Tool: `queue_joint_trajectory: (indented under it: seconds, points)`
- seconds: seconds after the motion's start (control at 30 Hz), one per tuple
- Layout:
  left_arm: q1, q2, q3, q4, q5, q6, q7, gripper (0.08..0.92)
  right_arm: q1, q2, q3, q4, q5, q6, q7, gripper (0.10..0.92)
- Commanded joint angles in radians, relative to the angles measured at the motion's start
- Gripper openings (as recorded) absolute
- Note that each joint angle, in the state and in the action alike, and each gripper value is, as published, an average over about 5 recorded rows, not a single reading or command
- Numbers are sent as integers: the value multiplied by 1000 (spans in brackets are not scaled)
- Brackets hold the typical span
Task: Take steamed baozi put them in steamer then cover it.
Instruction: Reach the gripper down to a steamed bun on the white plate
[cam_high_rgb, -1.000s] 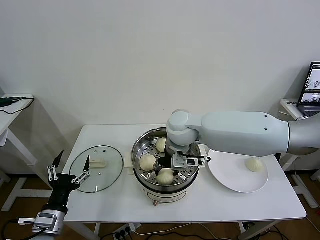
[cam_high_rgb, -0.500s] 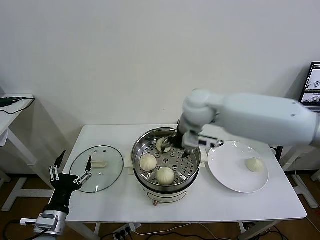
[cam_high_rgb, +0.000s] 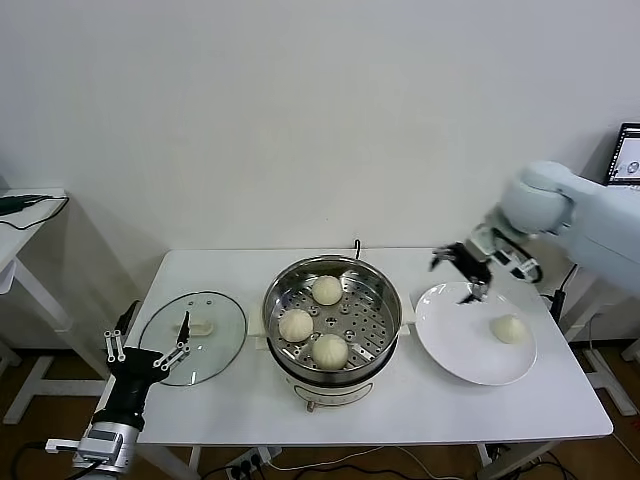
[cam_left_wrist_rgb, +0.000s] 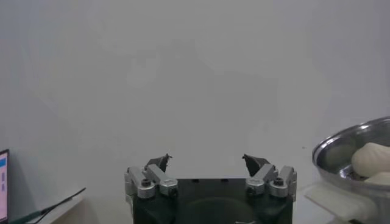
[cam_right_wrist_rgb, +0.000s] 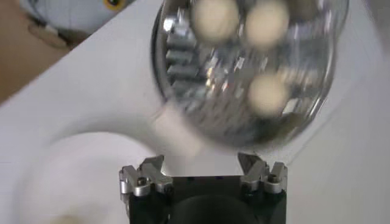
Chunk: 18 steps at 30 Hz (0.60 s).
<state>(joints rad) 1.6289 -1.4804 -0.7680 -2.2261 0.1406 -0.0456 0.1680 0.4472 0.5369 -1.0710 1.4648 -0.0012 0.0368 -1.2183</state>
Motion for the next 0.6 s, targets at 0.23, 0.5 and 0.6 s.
queue_joint_trajectory:
  seconds: [0.23, 0.5, 0.6]
  points:
    - [-1, -1, 9, 3, 6, -1, -2, 823, -600, -10, 620, -370, -299, -63, -42, 823]
    - [-2, -4, 28, 12, 15, -3, -6, 823, -634, 56, 693, -468, -390, -3, -9, 823]
    - [-2, -4, 36, 8, 18, -1, -12, 823, -654, 84, 724, -492, -430, 21, 10, 823]
